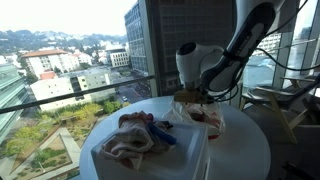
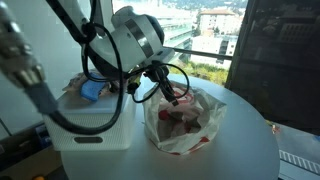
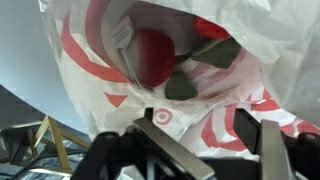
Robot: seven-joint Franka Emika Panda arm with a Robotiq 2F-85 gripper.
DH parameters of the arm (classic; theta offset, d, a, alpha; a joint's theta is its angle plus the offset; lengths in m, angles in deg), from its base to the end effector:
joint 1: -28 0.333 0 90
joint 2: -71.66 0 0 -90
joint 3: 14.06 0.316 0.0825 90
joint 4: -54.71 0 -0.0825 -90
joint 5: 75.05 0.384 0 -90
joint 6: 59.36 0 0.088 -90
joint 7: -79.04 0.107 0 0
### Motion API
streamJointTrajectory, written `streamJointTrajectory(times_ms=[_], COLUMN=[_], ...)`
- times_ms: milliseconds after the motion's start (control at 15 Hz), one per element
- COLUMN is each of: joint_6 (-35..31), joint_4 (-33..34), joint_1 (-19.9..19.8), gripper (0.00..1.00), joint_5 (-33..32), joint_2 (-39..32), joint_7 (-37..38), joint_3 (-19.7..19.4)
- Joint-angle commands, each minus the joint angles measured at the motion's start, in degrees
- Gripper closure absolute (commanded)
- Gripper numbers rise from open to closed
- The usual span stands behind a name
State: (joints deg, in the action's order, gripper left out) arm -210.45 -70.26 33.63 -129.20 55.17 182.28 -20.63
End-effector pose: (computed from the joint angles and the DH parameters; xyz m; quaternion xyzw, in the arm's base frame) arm 0.5693 0.0117 0.2667 0.8430 -0.4615 0.2520 0.1131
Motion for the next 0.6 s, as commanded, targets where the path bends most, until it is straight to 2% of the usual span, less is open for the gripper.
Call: streamJointTrajectory(times_ms=[0,133,267,533], joint_6=[6.47,10.56,13.44,13.99], joint_4=[-5.38,-7.79,-10.07,-11.45], joint_1=[1.63,1.69,1.79,3.78], gripper=[0.00,0.00,0.00,0.00], joint_5=[-0.23,3.44,11.36,25.46], joint_2=[9.40,13.71,17.73,23.16], joint_7=[0.41,-2.71,-9.47,-22.69], joint_3=[1.76,4.67,8.12,13.46])
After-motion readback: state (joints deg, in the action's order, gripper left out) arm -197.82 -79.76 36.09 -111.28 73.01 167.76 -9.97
